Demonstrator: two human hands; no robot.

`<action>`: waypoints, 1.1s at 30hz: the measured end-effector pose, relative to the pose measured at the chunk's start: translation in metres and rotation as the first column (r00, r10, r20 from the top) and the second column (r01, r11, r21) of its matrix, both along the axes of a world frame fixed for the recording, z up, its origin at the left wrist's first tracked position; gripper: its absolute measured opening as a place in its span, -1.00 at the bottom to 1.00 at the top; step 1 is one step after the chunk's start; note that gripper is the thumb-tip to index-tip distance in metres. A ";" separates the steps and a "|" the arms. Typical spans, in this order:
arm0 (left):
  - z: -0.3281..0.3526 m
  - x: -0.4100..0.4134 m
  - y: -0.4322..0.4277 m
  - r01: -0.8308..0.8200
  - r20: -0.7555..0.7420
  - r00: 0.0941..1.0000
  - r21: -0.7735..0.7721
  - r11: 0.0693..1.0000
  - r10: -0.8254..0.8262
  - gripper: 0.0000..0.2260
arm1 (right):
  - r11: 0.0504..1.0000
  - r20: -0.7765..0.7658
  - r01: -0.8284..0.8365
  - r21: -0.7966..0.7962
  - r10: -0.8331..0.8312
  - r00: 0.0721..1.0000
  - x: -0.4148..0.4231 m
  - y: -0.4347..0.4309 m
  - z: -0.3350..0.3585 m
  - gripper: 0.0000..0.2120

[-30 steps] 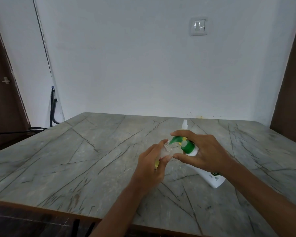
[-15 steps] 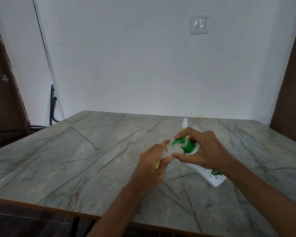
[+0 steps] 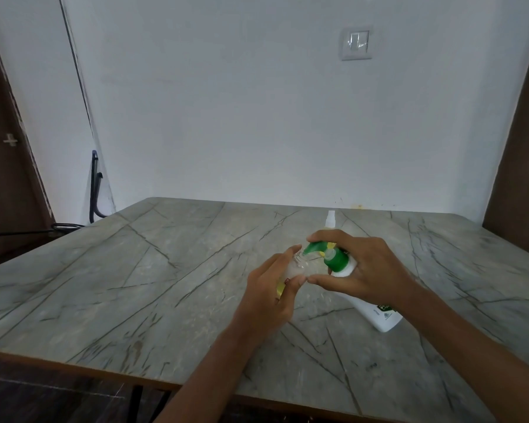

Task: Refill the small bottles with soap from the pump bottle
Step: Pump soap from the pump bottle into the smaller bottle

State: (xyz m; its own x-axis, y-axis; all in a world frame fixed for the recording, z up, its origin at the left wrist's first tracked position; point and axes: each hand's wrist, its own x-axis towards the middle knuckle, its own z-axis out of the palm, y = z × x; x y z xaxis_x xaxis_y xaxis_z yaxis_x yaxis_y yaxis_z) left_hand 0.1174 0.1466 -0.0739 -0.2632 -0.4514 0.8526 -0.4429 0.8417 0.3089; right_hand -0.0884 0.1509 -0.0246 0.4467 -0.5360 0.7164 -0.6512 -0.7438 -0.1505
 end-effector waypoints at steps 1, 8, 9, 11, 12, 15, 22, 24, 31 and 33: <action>0.000 0.000 0.000 0.001 0.003 1.000 -0.003 1.000 -0.001 -0.60 | 1.000 0.007 -0.008 0.009 0.008 1.000 0.000 0.000 0.001 -0.43; -0.002 0.001 -0.001 0.011 0.040 0.999 0.000 1.000 -0.011 -0.61 | 0.991 0.098 -0.128 0.044 0.123 0.988 0.001 -0.005 0.004 -0.47; -0.002 0.001 -0.001 0.019 0.050 0.999 0.000 1.000 -0.019 -0.61 | 0.990 0.110 -0.136 0.042 0.131 0.985 0.001 -0.005 0.003 -0.48; -0.003 0.001 -0.001 0.033 0.057 0.998 0.001 0.999 -0.033 -0.61 | 0.989 0.115 -0.145 0.041 0.140 0.983 0.000 -0.006 0.003 -0.49; -0.003 0.001 -0.001 0.038 0.056 0.998 -0.001 0.999 -0.038 -0.61 | 0.989 0.112 -0.142 0.046 0.136 0.984 0.000 -0.006 0.002 -0.49; -0.002 0.001 -0.001 0.022 0.042 0.999 -0.004 1.000 -0.022 -0.61 | 0.994 0.078 -0.093 0.064 0.088 0.993 0.000 -0.006 0.001 -0.45; 0.000 0.000 -0.001 -0.013 -0.008 1.000 0.012 1.000 0.014 -0.59 | 0.999 -0.015 -0.024 0.026 0.024 1.000 0.000 -0.004 -0.001 -0.36; 0.000 0.000 -0.001 -0.015 -0.014 1.000 0.012 1.000 0.015 -0.59 | 0.999 -0.013 -0.025 0.022 0.026 1.000 0.000 -0.003 0.000 -0.37; -0.002 0.000 -0.002 0.002 0.006 1.000 -0.018 1.000 -0.002 -0.61 | 0.994 0.068 -0.099 0.042 0.096 0.993 0.001 -0.005 0.003 -0.45; -0.002 0.000 -0.002 0.020 0.013 1.000 -0.018 1.000 -0.020 -0.62 | 0.991 0.104 -0.125 0.045 0.120 0.987 0.001 -0.005 0.003 -0.47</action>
